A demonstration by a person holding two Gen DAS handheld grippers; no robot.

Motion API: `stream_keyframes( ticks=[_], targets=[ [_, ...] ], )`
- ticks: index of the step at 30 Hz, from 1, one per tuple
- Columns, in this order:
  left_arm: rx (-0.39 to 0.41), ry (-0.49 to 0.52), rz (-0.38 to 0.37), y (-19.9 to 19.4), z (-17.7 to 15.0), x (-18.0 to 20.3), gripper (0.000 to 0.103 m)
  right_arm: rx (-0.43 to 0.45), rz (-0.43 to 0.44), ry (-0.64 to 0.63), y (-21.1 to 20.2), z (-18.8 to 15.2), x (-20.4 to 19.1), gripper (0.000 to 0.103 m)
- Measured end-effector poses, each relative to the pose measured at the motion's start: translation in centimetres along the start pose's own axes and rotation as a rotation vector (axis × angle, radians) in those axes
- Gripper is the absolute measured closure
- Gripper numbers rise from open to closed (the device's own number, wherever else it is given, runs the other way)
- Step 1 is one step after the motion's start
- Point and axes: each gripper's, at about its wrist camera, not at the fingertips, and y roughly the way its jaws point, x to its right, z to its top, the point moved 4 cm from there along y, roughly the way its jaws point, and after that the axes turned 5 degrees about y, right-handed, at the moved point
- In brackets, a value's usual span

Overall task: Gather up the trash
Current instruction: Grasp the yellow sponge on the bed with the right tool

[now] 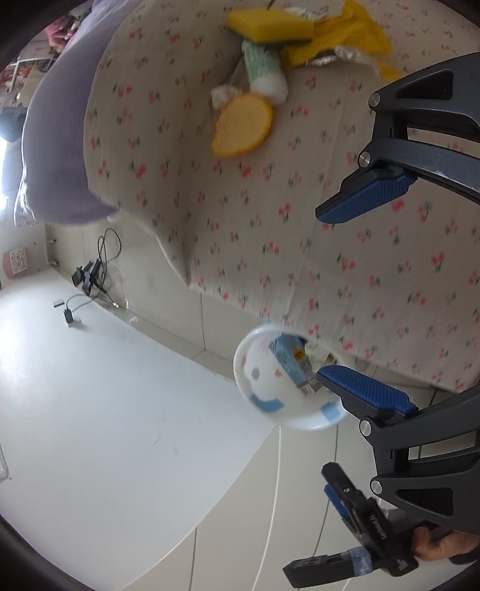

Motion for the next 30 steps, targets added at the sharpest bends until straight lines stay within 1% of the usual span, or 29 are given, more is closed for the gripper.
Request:
stream_keyframes(
  ticks=[6,11,18,22,25,28,30],
  targets=[
    [0.003,0.037,-0.018,0.3,0.2,2.5,0.001,0.027,-0.053,0.008,-2.2,-0.5,3.5,0.022],
    [-0.001,0.057,-0.033,0.7,0.3,4.8,0.001,0.058,-0.076,0.055,-3.9,-0.5,6.8,0.022],
    [-0.01,0.108,-0.053,1.7,0.3,8.6,0.001,0.106,-0.15,0.173,-5.8,-0.5,13.1,0.022],
    [-0.021,0.132,-0.055,2.5,0.3,10.4,0.001,0.114,-0.186,0.28,-6.3,-0.1,17.4,0.022],
    [-0.017,0.145,-0.063,2.8,0.8,11.6,0.001,0.123,-0.192,0.372,-6.4,0.8,20.1,0.022],
    [-0.015,0.159,-0.067,3.4,1.3,12.9,0.001,0.119,-0.195,0.429,-5.9,1.7,21.9,0.022],
    [-0.021,0.166,-0.071,4.0,1.6,13.9,0.001,0.11,-0.18,0.462,-5.4,2.3,22.5,0.022]
  ],
)
